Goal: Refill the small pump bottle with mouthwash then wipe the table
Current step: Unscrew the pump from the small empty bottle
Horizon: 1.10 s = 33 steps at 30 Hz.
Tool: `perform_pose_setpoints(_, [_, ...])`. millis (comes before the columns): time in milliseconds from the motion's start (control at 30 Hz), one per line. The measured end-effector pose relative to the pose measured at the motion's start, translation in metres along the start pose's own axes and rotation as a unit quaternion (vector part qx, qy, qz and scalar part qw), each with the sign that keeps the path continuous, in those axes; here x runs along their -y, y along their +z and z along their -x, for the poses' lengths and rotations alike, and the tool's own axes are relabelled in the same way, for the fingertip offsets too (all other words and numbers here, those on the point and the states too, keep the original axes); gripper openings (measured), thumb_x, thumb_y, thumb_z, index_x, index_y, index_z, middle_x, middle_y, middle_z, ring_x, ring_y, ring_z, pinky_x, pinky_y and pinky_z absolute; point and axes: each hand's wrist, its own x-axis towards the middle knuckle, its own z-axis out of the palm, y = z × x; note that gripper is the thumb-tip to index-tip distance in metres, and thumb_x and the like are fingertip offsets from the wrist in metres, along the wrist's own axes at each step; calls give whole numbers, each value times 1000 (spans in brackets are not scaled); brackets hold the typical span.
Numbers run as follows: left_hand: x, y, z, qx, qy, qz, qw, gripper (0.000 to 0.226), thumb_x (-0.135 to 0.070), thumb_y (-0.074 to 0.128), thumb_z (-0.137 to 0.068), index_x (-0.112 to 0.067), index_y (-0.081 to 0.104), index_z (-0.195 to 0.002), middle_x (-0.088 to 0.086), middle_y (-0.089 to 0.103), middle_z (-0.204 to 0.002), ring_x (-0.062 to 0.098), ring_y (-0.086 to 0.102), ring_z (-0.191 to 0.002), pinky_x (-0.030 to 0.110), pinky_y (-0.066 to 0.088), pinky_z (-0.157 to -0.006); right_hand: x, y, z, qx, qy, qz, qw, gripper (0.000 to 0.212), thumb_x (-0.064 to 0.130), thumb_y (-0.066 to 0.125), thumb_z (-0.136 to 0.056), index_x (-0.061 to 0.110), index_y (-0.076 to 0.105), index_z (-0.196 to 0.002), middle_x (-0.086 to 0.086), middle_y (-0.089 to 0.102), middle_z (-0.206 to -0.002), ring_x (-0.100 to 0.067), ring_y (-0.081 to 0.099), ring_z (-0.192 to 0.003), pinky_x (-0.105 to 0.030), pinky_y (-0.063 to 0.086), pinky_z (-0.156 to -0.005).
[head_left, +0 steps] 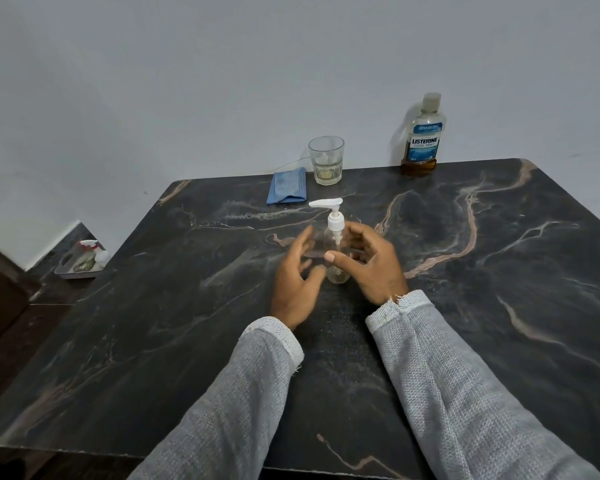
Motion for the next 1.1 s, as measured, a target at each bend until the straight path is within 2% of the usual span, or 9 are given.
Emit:
perform_pose_setpoints(167, [-36, -5, -21, -50, 29, 26, 998, 43, -31, 40, -97, -20, 51, -137, -2, 57, -137, 11, 52, -128, 40, 43, -108, 0, 2, -1, 0, -7, 1, 1000, 49, 8, 80, -74, 34, 60, -110, 17, 69, -100, 2, 63, -93, -13, 48, -79])
perform_pose_setpoints(267, [-51, 2, -28, -18, 42, 54, 997, 30, -26, 38, -101, -27, 61, -120, 0, 66, -123, 16, 60, -118, 44, 46, -104, -1, 1, -1, -2, -6, 3, 1000, 49, 7, 80, -75, 31, 60, -112, 11, 68, -102, 0, 63, -94, -16, 49, -81])
perform_pose_setpoints(333, [-52, 6, -26, -14, 54, 42, 998, 29, -18, 41, -102, -19, 67, -114, -2, 71, -114, 12, 65, -108, 36, 50, -98, -2, 0, -2, 3, -9, 9, 1000, 49, 9, 80, -75, 25, 60, -117, 6, 68, -105, -5, 63, -96, -20, 50, -84])
perform_pose_setpoints(400, [-49, 7, -23, -42, 45, 65, 996, 26, -9, 45, -101, -13, 67, -114, 0, 71, -111, 10, 66, -107, 29, 51, -95, -2, -1, -2, 6, -9, 7, 1000, 49, 9, 80, -75, 28, 60, -115, 10, 67, -104, -2, 63, -95, -19, 49, -82])
perform_pose_setpoints(600, [-48, 7, -21, -106, 17, 130, 986, 26, 0, 57, -93, -17, 65, -110, 3, 72, -108, 15, 68, -104, 31, 54, -93, -5, 1, -2, 6, -2, 5, 1000, 49, 12, 81, -74, 35, 61, -112, 9, 67, -105, -2, 62, -95, -15, 47, -80])
perform_pose_setpoints(733, [-51, 7, -25, -85, 16, 109, 990, 30, -1, 60, -91, -24, 64, -109, -2, 70, -107, 9, 66, -100, 24, 53, -88, -8, 0, -3, 2, 5, -3, 1000, 50, 11, 81, -74, 21, 61, -118, 2, 68, -104, -3, 62, -93, -17, 49, -79])
perform_pose_setpoints(867, [-49, 4, -28, -36, 0, 53, 998, 27, -11, 62, -93, -21, 64, -118, 8, 66, -122, 16, 64, -111, 33, 51, -98, -8, 0, -4, 1, 8, -2, 1000, 49, 11, 81, -75, 22, 60, -117, 1, 68, -104, -3, 62, -93, -19, 51, -81])
perform_pose_setpoints(1000, [-51, 1, -27, -38, -9, 76, 996, 26, -5, 70, -86, -18, 64, -108, -2, 70, -106, 5, 67, -98, 22, 53, -87, -7, 0, -3, 3, 6, 3, 1000, 48, 11, 81, -74, 23, 60, -116, 3, 66, -100, -1, 60, -90, -19, 50, -80])
perform_pose_setpoints(1100, [-53, 4, -27, -65, -14, 88, 994, 29, -3, 75, -80, -12, 64, -105, 3, 71, -103, 12, 68, -98, 23, 54, -85, -6, 0, -2, 4, 4, 8, 1000, 48, 12, 81, -75, 18, 61, -118, 2, 65, -101, -5, 60, -92, -20, 50, -81])
